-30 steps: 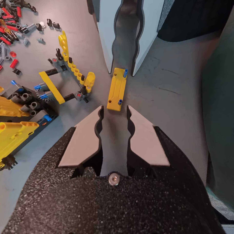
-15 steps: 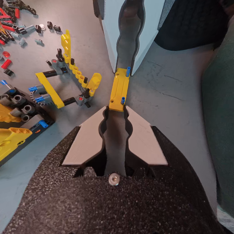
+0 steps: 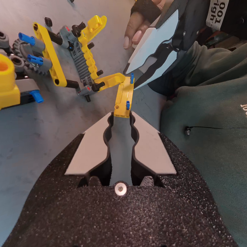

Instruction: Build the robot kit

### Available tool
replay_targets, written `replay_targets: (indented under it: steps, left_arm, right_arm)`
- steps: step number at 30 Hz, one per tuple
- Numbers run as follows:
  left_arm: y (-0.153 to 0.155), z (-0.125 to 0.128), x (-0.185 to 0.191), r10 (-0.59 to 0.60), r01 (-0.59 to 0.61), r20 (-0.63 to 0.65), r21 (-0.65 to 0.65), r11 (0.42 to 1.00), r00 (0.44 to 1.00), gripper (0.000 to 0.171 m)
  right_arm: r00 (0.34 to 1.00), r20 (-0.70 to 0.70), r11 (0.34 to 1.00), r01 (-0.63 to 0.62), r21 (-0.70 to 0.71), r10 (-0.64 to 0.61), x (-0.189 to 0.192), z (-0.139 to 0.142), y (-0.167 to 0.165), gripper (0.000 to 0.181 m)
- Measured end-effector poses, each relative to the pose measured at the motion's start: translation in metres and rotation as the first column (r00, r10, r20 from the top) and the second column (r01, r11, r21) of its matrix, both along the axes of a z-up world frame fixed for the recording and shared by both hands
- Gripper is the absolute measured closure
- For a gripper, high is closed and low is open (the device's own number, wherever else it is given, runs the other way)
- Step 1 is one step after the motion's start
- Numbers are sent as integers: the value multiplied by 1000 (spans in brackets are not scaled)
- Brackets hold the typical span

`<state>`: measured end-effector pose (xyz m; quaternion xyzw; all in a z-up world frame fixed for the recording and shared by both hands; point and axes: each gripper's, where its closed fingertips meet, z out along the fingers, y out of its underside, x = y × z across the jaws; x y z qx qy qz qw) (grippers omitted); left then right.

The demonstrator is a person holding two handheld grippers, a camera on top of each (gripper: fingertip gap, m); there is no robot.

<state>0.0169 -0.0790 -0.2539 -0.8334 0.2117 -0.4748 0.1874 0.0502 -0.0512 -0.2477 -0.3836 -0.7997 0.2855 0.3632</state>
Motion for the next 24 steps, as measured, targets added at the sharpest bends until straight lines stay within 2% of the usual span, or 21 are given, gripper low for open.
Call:
replay_targets:
  steps: [4,8,12,14,17,18,20,24]
  left_arm:
    - [-1,1,-1,7,-7,14,-20,1000,1000,149]
    - [0,2,0,7,-7,27,3,1000,1000,148]
    - [1,6,0,-35,48,-61,224,973,998,150]
    - [4,8,0,-37,86,-140,359,929,989,149]
    - [6,14,8,-32,125,-186,516,848,982,153]
    - [9,14,8,-17,131,-208,547,827,978,159]
    - [10,14,7,-11,150,-236,580,801,972,160]
    - [7,23,6,-18,139,-198,617,775,980,161]
  right_arm:
    - [1000,-20,998,-2,64,3,1,0,0,157]
    - [1000,-20,1000,10,11,-10,2,1,-1,157]
    - [999,9,986,44,-159,-43,4,0,1,157]
    - [998,19,969,63,-237,-60,5,2,4,157]
    - [997,18,936,73,-345,-71,4,11,4,157]
    - [998,24,926,69,-371,-65,4,13,3,157]
    - [997,22,924,77,-375,-74,3,13,4,157]
    - [998,-20,922,52,-382,-65,3,20,0,157]
